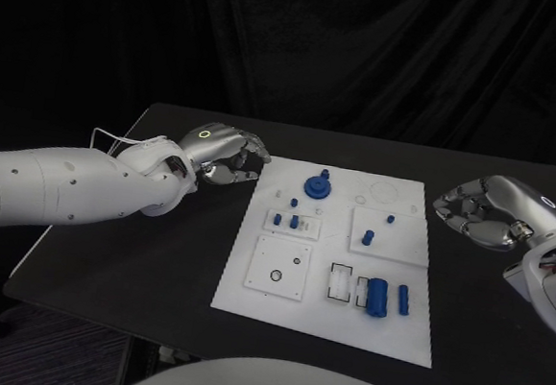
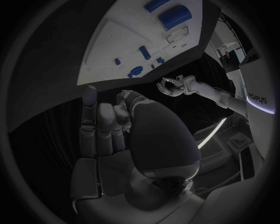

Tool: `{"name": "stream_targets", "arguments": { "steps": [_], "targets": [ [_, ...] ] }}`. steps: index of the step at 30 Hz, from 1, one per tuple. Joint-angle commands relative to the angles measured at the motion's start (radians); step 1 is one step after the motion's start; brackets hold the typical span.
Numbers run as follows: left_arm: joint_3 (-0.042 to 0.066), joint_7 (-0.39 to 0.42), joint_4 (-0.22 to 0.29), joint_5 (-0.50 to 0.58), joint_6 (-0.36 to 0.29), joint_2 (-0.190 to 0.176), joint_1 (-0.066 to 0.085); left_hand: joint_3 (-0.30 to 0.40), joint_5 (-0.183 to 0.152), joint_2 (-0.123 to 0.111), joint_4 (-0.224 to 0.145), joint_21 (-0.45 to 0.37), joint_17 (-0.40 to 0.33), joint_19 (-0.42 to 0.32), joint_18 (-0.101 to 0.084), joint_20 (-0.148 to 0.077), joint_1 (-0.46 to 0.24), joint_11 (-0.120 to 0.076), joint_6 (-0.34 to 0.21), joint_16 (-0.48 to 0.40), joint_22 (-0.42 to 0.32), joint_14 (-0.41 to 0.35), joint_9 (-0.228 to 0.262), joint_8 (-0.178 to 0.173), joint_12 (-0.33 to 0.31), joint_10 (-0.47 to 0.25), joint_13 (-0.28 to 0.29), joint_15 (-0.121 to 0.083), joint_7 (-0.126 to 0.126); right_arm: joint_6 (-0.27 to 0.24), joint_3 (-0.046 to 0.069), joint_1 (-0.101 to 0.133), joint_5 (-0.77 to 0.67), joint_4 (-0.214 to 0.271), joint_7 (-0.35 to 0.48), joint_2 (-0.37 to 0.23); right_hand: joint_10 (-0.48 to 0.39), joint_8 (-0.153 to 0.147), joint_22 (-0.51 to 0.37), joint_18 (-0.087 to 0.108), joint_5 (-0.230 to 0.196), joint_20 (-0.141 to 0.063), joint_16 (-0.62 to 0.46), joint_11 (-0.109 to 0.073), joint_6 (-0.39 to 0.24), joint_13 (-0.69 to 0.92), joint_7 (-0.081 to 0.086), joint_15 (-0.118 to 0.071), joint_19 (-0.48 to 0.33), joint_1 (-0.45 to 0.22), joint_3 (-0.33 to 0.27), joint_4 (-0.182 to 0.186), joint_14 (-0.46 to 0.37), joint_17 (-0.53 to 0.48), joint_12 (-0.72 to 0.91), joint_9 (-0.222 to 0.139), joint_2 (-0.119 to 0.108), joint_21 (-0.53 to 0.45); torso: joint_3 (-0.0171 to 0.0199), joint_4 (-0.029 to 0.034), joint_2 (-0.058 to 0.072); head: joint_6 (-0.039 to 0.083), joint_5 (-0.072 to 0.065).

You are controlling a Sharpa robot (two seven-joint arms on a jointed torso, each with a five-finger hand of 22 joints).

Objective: Assemble the parts on the task board

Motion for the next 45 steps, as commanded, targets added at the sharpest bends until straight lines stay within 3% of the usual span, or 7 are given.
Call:
{"name": "stream_targets", "arguments": {
  "steps": [1, 4, 11, 18, 28, 39, 45],
  "targets": [
    [0.001, 0.261, 0.042, 0.576, 0.122, -0.026, -0.001, -0.028, 0.05, 0.064, 0.042, -0.096, -0.059, -0.171, -0.025, 0.024, -0.027, 0.058, -0.014, -0.105, 0.006, -0.18, -0.016, -0.014, 0.038, -0.103, 0.004, 0.052, -0.003, 0.161, 0.0, 0.03, -0.008, -0.029, -0.056, 0.032, -0.088, 0.029, -0.023, 0.01, 0.054, 0.002, -0.116, 0.001, 0.031, -0.08, -0.003, 0.002, -0.024, 0.024, 0.014, -0.022, -0.071, -0.102, -0.093, 0.027, -0.013, -0.05, -0.0022, -0.0034, -0.001, 0.0, 0.0],
    [0.001, 0.339, 0.072, 0.836, 0.261, -0.042, -0.001, -0.068, 0.077, 0.101, 0.074, -0.177, -0.132, -0.277, -0.049, 0.042, -0.031, 0.103, -0.026, -0.188, -0.021, -0.295, -0.033, -0.015, 0.099, -0.166, 0.001, 0.098, 0.013, 0.226, 0.0, 0.049, -0.019, -0.062, -0.067, 0.068, -0.213, 0.062, -0.038, 0.006, 0.075, 0.012, -0.254, 0.013, 0.011, -0.194, 0.005, 0.016, -0.062, 0.031, 0.019, -0.046, -0.169, -0.224, -0.225, 0.071, -0.021, -0.09, -0.0027, -0.0026, -0.003, 0.0, -0.012],
    [0.001, 0.425, 0.122, 1.194, 0.494, -0.043, -0.001, -0.189, 0.187, 0.172, 0.113, -0.239, -0.311, -0.482, -0.061, 0.067, -0.072, 0.128, -0.046, -0.357, -0.211, -0.449, -0.079, -0.016, 0.158, -0.257, -0.07, 0.139, 0.024, 0.267, 0.0, 0.059, -0.041, -0.132, -0.059, 0.148, -0.337, 0.055, -0.038, 0.0, 0.015, 0.037, -0.307, 0.042, -0.101, -0.232, 0.033, 0.048, -0.128, 0.031, 0.03, -0.071, -0.269, -0.284, -0.28, 0.102, -0.017, -0.142, -0.0133, 0.0079, -0.003, 0.0, -0.063],
    [0.001, 0.443, 0.173, 1.321, 0.597, -0.054, -0.001, -0.247, 0.231, 0.217, 0.114, -0.238, -0.392, -0.475, -0.062, 0.097, -0.06, 0.123, -0.072, -0.375, -0.314, -0.434, -0.108, -0.016, 0.184, -0.296, -0.135, 0.17, 0.025, 0.23, 0.0, 0.032, -0.144, -0.172, -0.06, 0.191, -0.54, 0.002, 0.02, -0.008, -0.033, 0.062, -0.272, 0.108, -0.215, -0.356, 0.023, 0.091, -0.154, 0.03, 0.045, -0.089, -0.287, -0.315, -0.453, 0.064, -0.028, -0.12, -0.0402, 0.0242, -0.003, 0.0, -0.095],
    [0.001, 0.456, 0.212, 1.351, 0.648, -0.068, -0.001, -0.349, 0.241, 0.259, 0.111, -0.239, -0.521, -0.573, -0.055, 0.095, -0.031, 0.064, -0.161, -0.482, -0.486, -0.548, -0.176, -0.018, 0.169, -0.36, -0.272, 0.159, 0.047, 0.199, 0.0, -0.019, -0.279, -0.169, -0.081, 0.2, -0.547, -0.031, 0.021, 0.01, -0.115, 0.064, -0.137, 0.102, -0.217, -0.579, 0.008, 0.069, -0.018, -0.006, 0.01, -0.068, -0.127, -0.316, -0.622, 0.001, -0.033, -0.108, -0.0727, 0.0409, 0.004, 0.0, -0.146],
    [0.001, 0.462, 0.23, 1.354, 0.673, -0.075, -0.003, -0.387, 0.259, 0.278, 0.106, -0.24, -0.529, -0.662, -0.043, 0.1, 0.0, 0.064, -0.22, -0.576, -0.603, -0.638, -0.209, -0.019, 0.143, -0.39, -0.292, 0.151, 0.047, 0.18, 0.0, -0.056, -0.295, -0.193, -0.069, 0.202, -0.473, -0.051, 0.03, 0.009, -0.085, 0.066, -0.086, 0.102, -0.188, -0.68, 0.014, 0.074, 0.012, -0.001, 0.005, -0.071, -0.101, -0.298, -0.663, -0.041, -0.029, -0.116, -0.0863, 0.0509, 0.005, 0.0, -0.177],
    [0.001, 0.463, 0.231, 1.354, 0.678, -0.073, -0.007, -0.388, 0.266, 0.283, 0.102, -0.238, -0.528, -0.661, -0.039, 0.108, 0.011, 0.06, -0.216, -0.573, -0.61, -0.636, -0.211, -0.017, 0.144, -0.39, -0.292, 0.155, 0.058, 0.171, 0.0, -0.069, -0.288, -0.211, -0.056, 0.209, -0.412, -0.053, 0.04, 0.01, -0.071, 0.062, -0.054, 0.096, -0.173, -0.709, 0.014, 0.071, 0.024, -0.004, 0.014, -0.068, -0.079, -0.277, -0.658, -0.051, -0.029, -0.115, -0.08, 0.0401, 0.002, 0.0, -0.175]
  ]
}}
